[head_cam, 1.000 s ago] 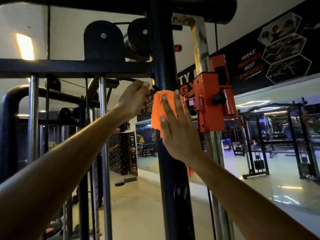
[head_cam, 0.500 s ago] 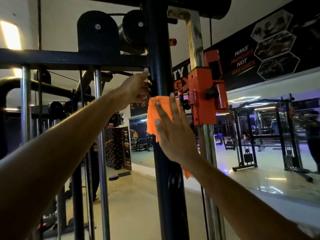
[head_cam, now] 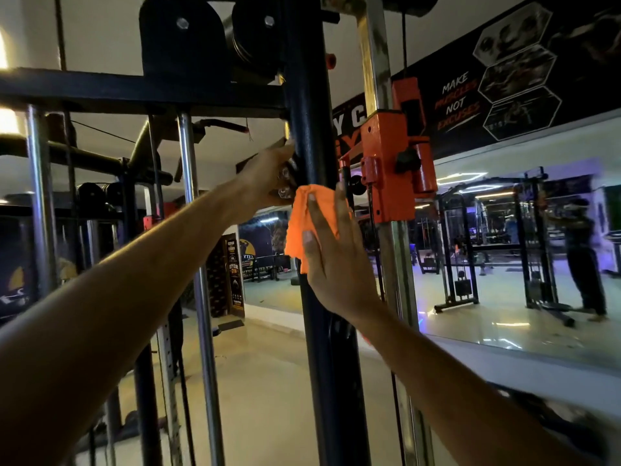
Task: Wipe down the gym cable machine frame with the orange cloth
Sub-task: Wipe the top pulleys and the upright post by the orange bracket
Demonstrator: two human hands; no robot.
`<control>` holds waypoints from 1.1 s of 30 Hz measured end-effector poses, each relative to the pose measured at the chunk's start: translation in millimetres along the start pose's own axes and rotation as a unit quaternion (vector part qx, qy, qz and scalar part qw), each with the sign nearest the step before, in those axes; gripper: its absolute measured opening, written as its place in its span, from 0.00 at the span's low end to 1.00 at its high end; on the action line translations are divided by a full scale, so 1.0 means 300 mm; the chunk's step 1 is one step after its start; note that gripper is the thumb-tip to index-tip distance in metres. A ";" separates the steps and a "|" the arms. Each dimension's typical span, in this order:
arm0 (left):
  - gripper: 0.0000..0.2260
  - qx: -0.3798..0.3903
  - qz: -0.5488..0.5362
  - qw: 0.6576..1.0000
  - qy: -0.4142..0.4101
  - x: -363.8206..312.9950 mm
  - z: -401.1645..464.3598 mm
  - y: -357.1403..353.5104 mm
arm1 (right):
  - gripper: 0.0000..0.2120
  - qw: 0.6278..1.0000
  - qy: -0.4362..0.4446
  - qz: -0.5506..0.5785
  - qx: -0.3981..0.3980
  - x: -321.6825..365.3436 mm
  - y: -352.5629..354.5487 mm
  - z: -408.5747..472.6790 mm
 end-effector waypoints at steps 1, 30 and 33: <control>0.22 0.004 0.006 1.000 0.001 0.002 0.005 0.004 | 0.29 1.000 -0.002 0.003 0.001 0.003 0.006 0.034; 0.26 0.083 -0.053 0.995 -0.032 0.209 -0.140 -0.063 | 0.29 0.999 -0.042 0.024 0.011 -0.010 -0.047 -0.290; 0.27 0.069 -0.064 0.995 -0.025 0.209 -0.136 -0.067 | 0.29 0.999 -0.032 0.021 0.003 0.008 -0.019 -0.128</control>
Point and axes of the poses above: each hand's wrist, its own z-axis towards the middle knuckle, its own y-axis out of the back of the hand, x = y × z, the point moved 3 cm from there along z, towards the middle knuckle, and after that the axes turned 8 degrees about z, right-handed, at the moved point
